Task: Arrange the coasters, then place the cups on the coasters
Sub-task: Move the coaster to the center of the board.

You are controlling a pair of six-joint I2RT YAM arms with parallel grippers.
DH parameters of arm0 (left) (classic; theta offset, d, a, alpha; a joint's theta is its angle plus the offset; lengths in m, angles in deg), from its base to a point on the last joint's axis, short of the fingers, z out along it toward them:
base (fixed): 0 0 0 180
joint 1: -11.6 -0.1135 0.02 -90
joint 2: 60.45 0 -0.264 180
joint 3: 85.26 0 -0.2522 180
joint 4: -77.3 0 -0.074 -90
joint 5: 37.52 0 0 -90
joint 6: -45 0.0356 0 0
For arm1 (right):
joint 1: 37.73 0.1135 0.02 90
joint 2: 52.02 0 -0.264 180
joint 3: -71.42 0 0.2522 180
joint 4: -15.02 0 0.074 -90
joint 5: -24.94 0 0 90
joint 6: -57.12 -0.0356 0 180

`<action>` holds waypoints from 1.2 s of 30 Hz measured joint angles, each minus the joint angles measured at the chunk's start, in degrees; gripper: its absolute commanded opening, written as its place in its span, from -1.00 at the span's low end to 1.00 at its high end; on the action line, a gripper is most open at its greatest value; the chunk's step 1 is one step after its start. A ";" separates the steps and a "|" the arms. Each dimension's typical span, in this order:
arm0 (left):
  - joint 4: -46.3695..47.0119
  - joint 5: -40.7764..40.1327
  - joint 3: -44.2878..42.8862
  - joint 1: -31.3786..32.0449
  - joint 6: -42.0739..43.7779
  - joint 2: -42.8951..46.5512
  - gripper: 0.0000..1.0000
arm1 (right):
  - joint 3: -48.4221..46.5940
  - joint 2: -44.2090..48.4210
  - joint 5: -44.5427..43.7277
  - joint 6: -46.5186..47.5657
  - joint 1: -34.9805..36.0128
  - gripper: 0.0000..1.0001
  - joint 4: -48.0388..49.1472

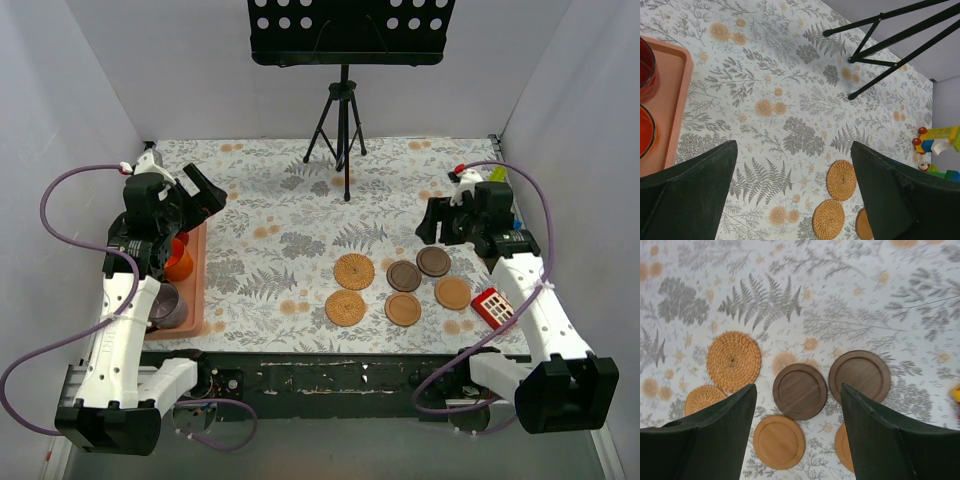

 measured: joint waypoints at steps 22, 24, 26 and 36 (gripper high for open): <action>-1.84 5.75 -6.40 6.62 -3.96 -6.64 0.96 | 8.39 -10.99 -8.90 -4.33 30.27 0.85 5.70; -2.25 5.09 -7.56 8.31 -3.91 -7.61 0.96 | 8.41 -11.74 -10.40 -4.85 31.50 0.86 6.93; -2.80 4.44 -8.55 10.16 -3.74 -8.46 0.96 | 8.44 -12.79 -11.54 -5.77 32.33 0.87 8.15; -4.94 2.80 -9.66 12.57 -2.21 -10.14 0.96 | 9.38 -19.19 -15.98 -10.08 36.65 0.86 11.08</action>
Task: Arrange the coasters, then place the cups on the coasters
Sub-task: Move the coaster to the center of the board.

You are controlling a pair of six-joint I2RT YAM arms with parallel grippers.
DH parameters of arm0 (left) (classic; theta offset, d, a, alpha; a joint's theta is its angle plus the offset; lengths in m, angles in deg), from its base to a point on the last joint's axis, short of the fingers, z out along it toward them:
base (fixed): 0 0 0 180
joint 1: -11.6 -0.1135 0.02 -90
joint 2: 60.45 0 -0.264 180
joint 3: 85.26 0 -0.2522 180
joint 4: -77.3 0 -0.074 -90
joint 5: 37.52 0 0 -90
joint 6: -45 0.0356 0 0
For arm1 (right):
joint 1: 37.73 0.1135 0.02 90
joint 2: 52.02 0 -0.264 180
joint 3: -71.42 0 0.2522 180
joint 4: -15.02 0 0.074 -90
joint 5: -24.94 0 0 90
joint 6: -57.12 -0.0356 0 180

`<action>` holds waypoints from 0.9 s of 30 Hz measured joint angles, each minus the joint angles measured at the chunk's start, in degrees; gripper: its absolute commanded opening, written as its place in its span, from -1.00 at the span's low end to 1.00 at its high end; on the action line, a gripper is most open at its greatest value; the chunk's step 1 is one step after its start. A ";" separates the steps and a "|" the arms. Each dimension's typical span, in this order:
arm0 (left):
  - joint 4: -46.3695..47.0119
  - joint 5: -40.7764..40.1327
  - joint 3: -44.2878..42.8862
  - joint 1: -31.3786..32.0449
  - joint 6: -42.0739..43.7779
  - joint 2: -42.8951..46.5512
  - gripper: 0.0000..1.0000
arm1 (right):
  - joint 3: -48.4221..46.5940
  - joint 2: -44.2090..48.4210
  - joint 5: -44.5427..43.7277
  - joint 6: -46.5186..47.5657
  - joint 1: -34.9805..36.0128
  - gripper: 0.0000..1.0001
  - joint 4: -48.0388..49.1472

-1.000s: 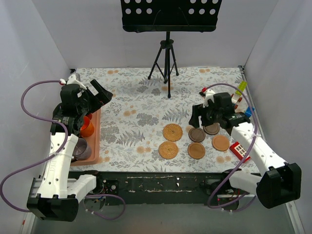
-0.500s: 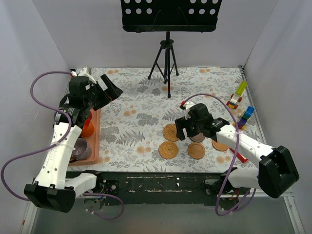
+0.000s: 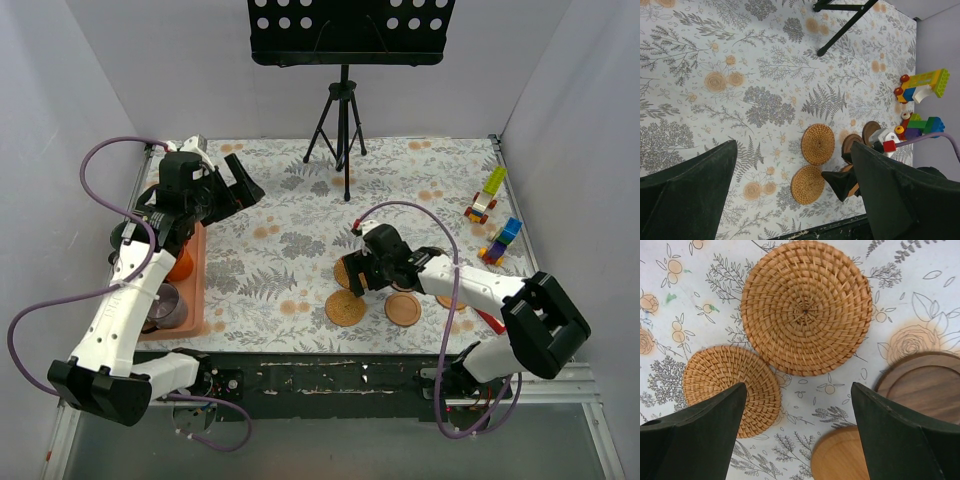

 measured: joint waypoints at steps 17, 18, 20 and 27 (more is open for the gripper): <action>-3.80 -2.34 1.14 0.02 0.28 4.02 0.96 | -8.35 -13.42 -7.21 -1.60 6.36 0.73 2.47; -3.80 -2.43 1.14 0.02 0.28 4.02 0.96 | -8.66 -14.14 -7.63 -1.79 6.36 0.72 2.38; -3.74 -2.47 1.14 0.02 0.35 4.02 0.96 | -9.01 -14.34 -8.41 -2.34 6.36 0.64 2.08; -3.63 -2.49 1.14 0.02 1.99 3.58 0.96 | -9.25 -15.08 -10.38 -3.41 6.08 0.41 1.86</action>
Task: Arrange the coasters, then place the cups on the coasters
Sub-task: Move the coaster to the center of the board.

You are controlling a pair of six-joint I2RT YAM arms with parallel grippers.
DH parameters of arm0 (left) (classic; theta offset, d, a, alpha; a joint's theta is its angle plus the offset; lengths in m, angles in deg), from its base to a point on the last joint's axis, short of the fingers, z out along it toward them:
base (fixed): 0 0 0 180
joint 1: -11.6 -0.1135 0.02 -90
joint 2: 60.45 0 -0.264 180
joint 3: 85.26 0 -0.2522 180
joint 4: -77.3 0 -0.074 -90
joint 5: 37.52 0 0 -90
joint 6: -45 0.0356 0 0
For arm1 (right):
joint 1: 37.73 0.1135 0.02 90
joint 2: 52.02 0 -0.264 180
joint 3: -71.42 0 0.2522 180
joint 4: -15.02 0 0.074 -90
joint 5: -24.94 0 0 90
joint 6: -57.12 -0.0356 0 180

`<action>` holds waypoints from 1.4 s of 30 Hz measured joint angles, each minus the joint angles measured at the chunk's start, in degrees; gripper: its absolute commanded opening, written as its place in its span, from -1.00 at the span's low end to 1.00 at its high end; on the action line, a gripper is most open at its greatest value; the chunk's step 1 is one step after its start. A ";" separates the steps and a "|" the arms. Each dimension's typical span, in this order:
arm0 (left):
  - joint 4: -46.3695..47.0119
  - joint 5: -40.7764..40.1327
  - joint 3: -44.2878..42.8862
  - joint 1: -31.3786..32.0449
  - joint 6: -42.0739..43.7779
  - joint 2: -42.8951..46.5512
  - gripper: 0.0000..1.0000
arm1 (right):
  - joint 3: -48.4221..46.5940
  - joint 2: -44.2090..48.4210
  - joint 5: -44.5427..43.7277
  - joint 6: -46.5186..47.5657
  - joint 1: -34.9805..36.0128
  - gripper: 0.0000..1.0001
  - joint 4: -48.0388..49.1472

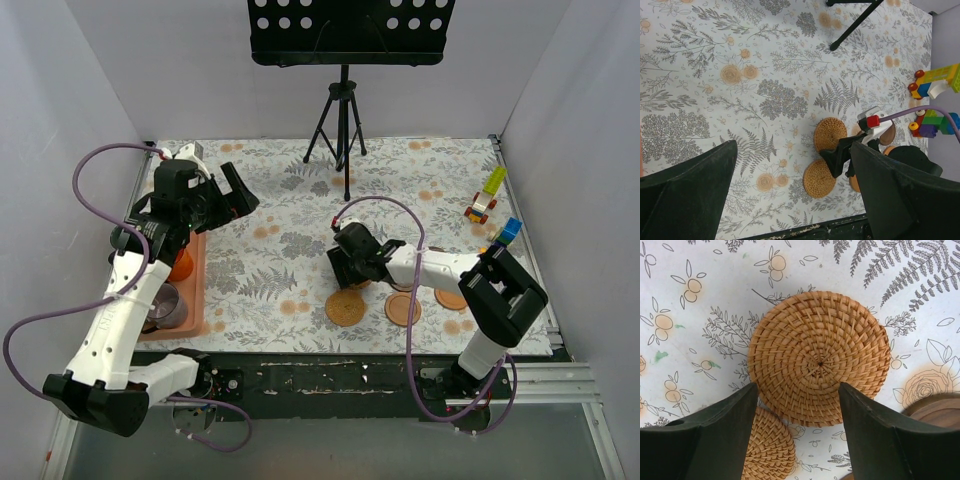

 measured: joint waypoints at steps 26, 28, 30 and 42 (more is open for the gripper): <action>3.61 -1.03 1.27 0.00 0.35 -0.85 0.96 | -6.58 -6.19 -1.09 -0.20 -11.91 0.38 0.48; 4.09 -1.46 1.27 0.00 0.33 -1.31 0.96 | -7.63 -7.04 -1.03 0.09 -13.16 0.38 0.37; 4.46 -1.81 1.27 0.00 0.33 -1.70 0.96 | -8.70 -7.87 -0.87 0.39 -14.60 0.38 0.22; 5.90 -4.11 1.27 0.00 0.37 -2.23 0.96 | -15.54 -12.94 -0.48 2.27 -22.43 0.38 -1.88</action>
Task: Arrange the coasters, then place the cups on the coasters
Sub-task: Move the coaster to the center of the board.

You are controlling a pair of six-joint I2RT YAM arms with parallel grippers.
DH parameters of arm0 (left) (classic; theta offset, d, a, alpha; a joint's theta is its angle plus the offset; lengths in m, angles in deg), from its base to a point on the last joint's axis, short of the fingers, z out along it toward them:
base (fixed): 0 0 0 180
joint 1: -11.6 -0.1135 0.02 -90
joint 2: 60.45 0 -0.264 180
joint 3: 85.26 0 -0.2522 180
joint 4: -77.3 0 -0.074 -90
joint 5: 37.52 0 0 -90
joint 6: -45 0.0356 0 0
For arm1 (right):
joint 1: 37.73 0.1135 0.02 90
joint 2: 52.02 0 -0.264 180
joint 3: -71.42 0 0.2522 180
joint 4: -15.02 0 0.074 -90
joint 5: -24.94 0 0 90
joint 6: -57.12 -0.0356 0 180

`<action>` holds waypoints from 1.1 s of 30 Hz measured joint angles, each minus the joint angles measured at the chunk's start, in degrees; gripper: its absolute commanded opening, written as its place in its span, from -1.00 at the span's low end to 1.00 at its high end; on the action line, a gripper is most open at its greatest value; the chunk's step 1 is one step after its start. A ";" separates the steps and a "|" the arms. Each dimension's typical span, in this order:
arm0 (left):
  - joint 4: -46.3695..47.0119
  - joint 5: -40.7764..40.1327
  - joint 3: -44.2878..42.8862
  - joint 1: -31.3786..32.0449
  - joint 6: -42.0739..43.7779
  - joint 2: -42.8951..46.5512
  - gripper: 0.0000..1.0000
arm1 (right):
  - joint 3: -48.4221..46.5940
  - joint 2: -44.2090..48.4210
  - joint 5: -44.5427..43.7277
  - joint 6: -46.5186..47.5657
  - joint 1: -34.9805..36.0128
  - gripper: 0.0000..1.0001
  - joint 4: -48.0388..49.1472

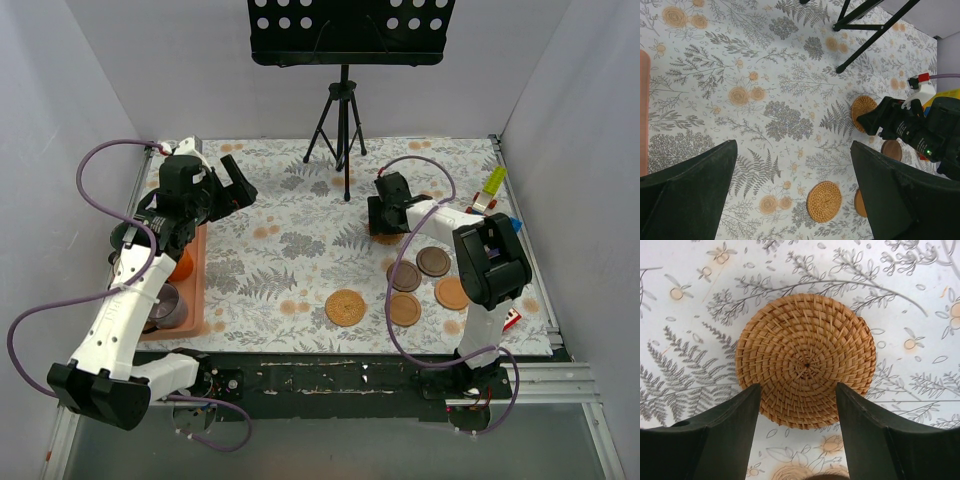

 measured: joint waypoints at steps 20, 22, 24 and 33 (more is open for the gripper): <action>0.94 -0.76 0.00 0.00 0.44 -1.18 0.96 | -6.14 -3.67 0.63 4.02 -2.99 0.43 -3.50; 0.94 -0.81 0.00 0.00 0.42 -1.18 0.96 | -6.14 -3.50 0.68 4.74 -3.10 0.50 -3.56; 0.94 -0.81 0.00 0.00 0.42 -1.18 0.96 | -6.14 -3.15 0.87 5.84 -3.37 0.57 -3.93; 0.92 -0.76 0.00 0.00 0.39 -1.18 0.96 | -6.14 4.72 8.72 11.74 -3.98 0.75 -4.26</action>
